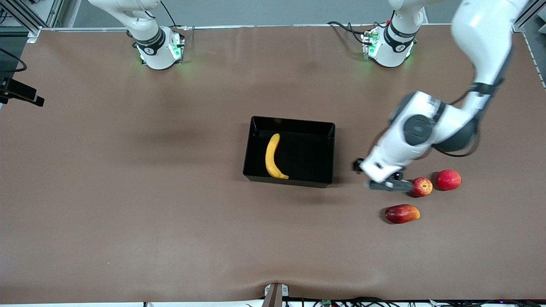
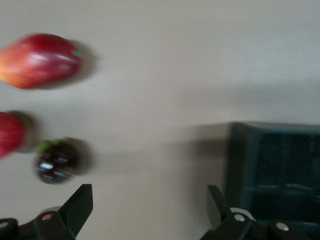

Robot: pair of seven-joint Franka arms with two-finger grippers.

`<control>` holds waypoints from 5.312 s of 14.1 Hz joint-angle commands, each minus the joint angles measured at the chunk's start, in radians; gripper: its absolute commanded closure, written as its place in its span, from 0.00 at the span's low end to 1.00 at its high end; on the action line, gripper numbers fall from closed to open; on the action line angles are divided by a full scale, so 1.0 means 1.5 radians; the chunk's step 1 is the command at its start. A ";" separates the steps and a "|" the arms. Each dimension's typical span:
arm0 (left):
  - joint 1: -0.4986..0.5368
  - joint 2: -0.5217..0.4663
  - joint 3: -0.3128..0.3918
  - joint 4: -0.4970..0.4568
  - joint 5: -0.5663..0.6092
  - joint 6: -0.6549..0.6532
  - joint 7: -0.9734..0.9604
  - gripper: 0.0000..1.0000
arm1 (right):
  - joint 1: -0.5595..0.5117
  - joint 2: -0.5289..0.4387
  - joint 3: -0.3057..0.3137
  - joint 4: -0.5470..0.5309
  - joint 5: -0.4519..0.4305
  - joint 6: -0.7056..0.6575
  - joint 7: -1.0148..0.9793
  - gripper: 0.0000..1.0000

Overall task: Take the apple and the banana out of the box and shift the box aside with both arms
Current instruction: 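Move the left gripper back over the yellow banana in the tray, then lower the left gripper and grasp the banana stem end, then lift the banana out while the right gripper reaches the tray rim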

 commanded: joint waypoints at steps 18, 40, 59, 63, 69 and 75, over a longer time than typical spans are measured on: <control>-0.454 0.234 0.162 0.239 0.030 0.045 -0.275 0.00 | -0.010 -0.001 0.007 -0.001 0.004 -0.003 0.008 0.00; -0.465 0.270 0.168 0.235 0.076 0.113 -0.331 0.26 | -0.004 0.051 0.011 0.016 0.007 -0.020 -0.002 0.00; -0.356 0.142 0.119 0.236 0.075 -0.003 -0.258 1.00 | 0.012 0.043 0.118 0.010 0.065 -0.090 0.157 0.00; -0.273 0.098 0.050 0.232 0.073 -0.084 -0.207 1.00 | 0.024 0.045 0.163 -0.019 0.105 -0.052 0.196 0.00; -0.054 0.074 -0.067 0.211 0.066 -0.216 -0.053 1.00 | 0.036 0.054 0.300 -0.119 0.108 0.161 0.381 0.00; 0.130 0.064 -0.069 0.168 0.078 -0.222 0.223 1.00 | 0.053 0.147 0.362 -0.175 0.103 0.358 0.393 0.00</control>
